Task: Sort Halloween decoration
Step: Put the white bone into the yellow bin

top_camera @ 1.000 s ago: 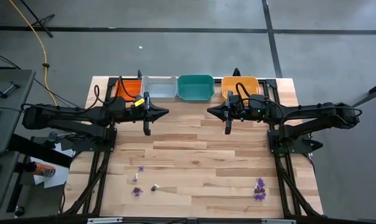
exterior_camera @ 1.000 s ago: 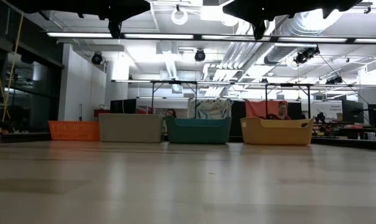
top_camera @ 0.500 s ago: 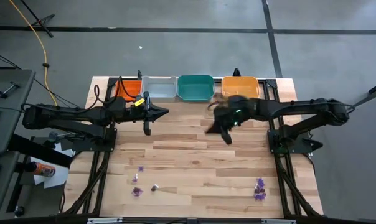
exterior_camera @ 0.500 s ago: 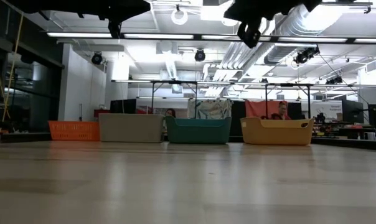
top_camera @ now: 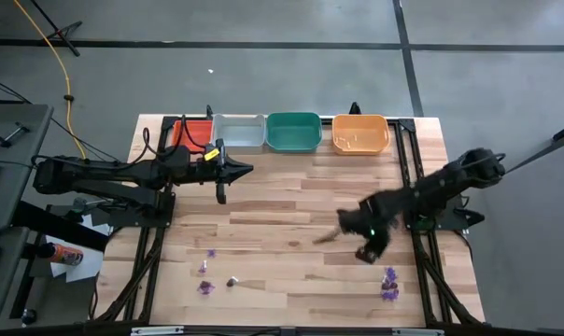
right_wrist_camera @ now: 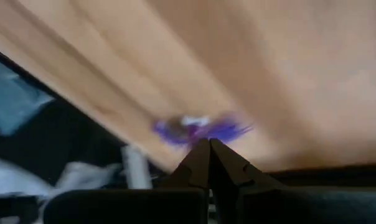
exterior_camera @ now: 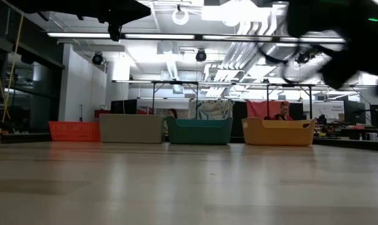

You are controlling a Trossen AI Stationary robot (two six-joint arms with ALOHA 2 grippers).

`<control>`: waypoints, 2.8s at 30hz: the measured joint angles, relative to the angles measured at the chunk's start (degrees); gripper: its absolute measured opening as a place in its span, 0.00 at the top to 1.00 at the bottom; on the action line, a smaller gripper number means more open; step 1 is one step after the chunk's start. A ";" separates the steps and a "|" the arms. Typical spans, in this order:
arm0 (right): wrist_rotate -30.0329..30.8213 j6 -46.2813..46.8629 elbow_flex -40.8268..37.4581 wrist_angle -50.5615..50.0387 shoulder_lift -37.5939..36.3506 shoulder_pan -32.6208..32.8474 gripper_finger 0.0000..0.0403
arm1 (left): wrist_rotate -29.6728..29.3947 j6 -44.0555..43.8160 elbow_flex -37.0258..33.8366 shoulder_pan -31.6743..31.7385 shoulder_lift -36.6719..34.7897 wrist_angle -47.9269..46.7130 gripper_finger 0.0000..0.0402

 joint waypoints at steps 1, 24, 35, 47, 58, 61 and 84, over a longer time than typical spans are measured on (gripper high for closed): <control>-1.99 6.01 -1.81 3.83 -0.23 1.99 1.00 | -0.01 0.00 0.00 0.01 0.00 -0.02 1.00; 14.12 68.58 -7.74 24.00 -1.22 24.75 0.76 | 0.01 0.00 0.00 0.08 0.00 -0.04 1.00; 19.56 73.74 -7.74 22.46 -1.20 25.45 0.67 | 0.01 -0.07 0.00 0.06 0.00 -0.04 1.00; 18.51 73.16 -7.74 21.29 -1.20 25.50 0.68 | 0.01 -1.47 0.00 0.05 0.00 -0.04 1.00; 16.13 72.17 -7.74 22.06 0.86 25.50 0.68 | 0.01 -1.46 0.00 0.07 0.00 -0.74 1.00; 16.24 72.17 -7.74 22.97 1.53 25.50 0.68 | 0.01 -1.46 0.00 0.06 0.00 -1.17 1.00; 23.98 71.99 -7.74 25.12 1.62 23.14 0.68 | 0.03 -1.60 0.00 4.12 0.00 -1.38 1.00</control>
